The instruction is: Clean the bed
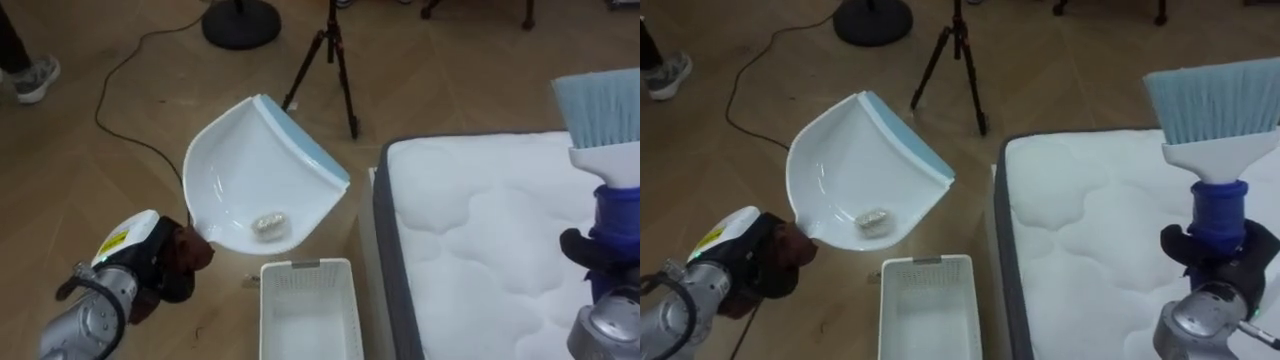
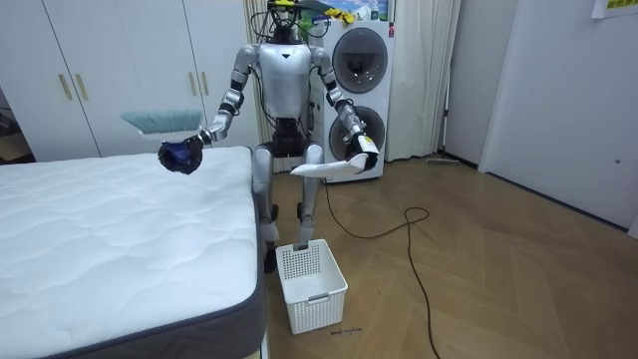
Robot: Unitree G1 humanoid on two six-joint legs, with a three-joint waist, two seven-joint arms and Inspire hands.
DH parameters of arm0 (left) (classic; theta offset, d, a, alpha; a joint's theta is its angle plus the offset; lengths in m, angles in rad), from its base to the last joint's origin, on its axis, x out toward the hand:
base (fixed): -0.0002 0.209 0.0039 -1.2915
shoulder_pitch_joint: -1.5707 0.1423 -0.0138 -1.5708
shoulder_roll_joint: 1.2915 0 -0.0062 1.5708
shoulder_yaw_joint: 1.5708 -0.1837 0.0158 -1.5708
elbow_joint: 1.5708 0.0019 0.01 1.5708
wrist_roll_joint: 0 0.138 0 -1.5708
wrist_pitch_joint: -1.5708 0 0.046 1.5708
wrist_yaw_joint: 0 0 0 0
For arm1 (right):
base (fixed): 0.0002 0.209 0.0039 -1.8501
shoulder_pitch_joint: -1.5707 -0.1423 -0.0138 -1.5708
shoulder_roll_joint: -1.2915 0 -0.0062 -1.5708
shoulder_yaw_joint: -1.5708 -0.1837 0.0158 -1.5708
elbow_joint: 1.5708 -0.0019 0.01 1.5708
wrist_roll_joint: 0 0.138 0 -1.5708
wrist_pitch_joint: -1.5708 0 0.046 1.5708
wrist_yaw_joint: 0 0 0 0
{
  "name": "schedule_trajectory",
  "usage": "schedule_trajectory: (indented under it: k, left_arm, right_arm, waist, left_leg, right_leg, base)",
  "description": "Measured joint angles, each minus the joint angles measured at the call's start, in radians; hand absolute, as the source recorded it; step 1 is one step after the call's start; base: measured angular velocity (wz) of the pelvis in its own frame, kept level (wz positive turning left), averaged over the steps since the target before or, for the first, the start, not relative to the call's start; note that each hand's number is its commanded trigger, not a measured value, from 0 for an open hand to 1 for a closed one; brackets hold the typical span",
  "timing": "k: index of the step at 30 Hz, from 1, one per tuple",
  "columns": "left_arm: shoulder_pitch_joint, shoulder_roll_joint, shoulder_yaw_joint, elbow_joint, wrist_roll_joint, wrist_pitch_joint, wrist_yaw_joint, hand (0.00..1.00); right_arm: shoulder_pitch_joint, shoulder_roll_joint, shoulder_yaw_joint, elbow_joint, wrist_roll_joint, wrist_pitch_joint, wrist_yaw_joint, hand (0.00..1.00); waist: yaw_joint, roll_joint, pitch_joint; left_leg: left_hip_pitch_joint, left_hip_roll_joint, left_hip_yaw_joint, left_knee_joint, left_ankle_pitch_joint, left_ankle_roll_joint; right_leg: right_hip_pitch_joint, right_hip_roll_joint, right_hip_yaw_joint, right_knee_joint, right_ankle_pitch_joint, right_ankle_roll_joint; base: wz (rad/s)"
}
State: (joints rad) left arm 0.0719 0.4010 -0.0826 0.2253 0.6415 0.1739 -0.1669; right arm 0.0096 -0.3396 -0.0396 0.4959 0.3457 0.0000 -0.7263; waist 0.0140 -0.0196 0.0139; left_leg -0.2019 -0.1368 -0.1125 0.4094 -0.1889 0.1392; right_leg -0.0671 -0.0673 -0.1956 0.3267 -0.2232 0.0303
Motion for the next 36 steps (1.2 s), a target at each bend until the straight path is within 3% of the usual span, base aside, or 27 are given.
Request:
schedule_trajectory:
  k: [2,4,9,13,18,19,24,30,36]
  left_arm:
    - [0.001,0.000,-0.001,0.003,0.007,0.011,-0.001,1.00]
    - [0.001,-0.002,0.000,0.006,0.009,0.012,-0.002,1.00]
    - [-0.001,-0.001,0.000,0.034,0.007,0.006,-0.003,1.00]
    - [-0.028,0.032,0.000,0.046,0.033,-0.011,-0.027,1.00]
    - [-0.128,0.109,-0.032,0.075,0.083,-0.030,-0.043,1.00]
    - [-0.149,0.125,-0.047,0.082,0.107,-0.031,-0.044,1.00]
    - [-0.201,0.186,-0.077,0.098,0.182,-0.048,-0.044,1.00]
    - [-0.211,0.202,-0.099,0.119,0.273,-0.050,-0.043,1.00]
    - [-0.274,0.213,-0.217,0.119,0.383,-0.050,-0.043,1.00]
  right_arm:
    - [-0.002,0.000,0.006,0.002,-0.001,0.000,0.007,0.00]
    - [-0.013,-0.003,0.006,0.003,-0.001,0.000,0.018,0.00]
    - [-0.041,-0.007,0.020,0.053,-0.002,-0.004,0.041,0.00]
    - [-0.101,-0.014,0.018,0.132,-0.050,-0.029,0.051,0.00]
    - [-0.134,-0.019,0.019,0.200,-0.079,-0.053,0.052,0.00]
    - [-0.150,-0.020,0.018,0.219,-0.078,-0.053,0.054,0.00]
    - [-0.196,-0.020,0.021,0.238,-0.081,-0.065,0.054,0.00]
    - [-0.200,-0.020,0.067,0.239,-0.144,-0.073,0.044,0.00]
    - [-0.270,-0.018,0.113,0.304,-0.200,-0.090,0.049,0.00]
  waist:
    - [0.003,0.006,0.0035]
    - [0.006,0.026,0.0102]
    - [0.005,0.055,0.0095]
    - [-0.006,0.076,0.0101]
    - [-0.021,0.094,0.0127]
    - [-0.027,0.100,0.0164]
    - [-0.036,0.118,0.0220]
    - [-0.047,0.142,0.0283]
    - [-0.049,0.171,0.0315]
  left_leg:
    - [-0.005,0.000,-0.003,0.003,-0.003,0.000]
    - [-0.022,0.002,-0.008,0.017,-0.007,0.000]
    - [-0.051,0.000,-0.004,0.023,-0.006,0.002]
    - [-0.119,0.000,0.001,0.040,0.005,0.003]
    - [-0.188,-0.011,-0.002,0.057,0.010,0.005]
    - [-0.198,-0.014,0.002,0.057,0.012,0.008]
    - [-0.272,-0.018,0.036,0.057,0.022,0.018]
    - [-0.314,-0.019,0.054,0.056,0.024,0.020]
    - [-0.351,-0.027,0.080,0.043,0.033,0.031]
  right_leg:
    - [-0.001,0.002,-0.001,0.000,0.000,0.000]
    - [-0.012,0.006,-0.002,0.005,0.003,0.000]
    - [-0.056,-0.003,-0.002,0.037,0.003,0.000]
    - [-0.132,-0.009,0.001,0.073,0.002,-0.001]
    - [-0.213,-0.022,0.002,0.123,-0.010,0.000]
    - [-0.230,-0.028,0.004,0.140,-0.011,0.000]
    - [-0.327,-0.051,0.011,0.175,-0.014,0.003]
    - [-0.388,-0.063,0.003,0.198,-0.015,0.004]
    - [-0.447,-0.084,0.005,0.230,-0.025,0.006]
  base:
    - [0.06]
    - [0.05]
    - [0.00]
    - [-0.01]
    - [0.03]
    - [0.00]
    - [-0.15]
    - [-0.09]
    - [-0.02]
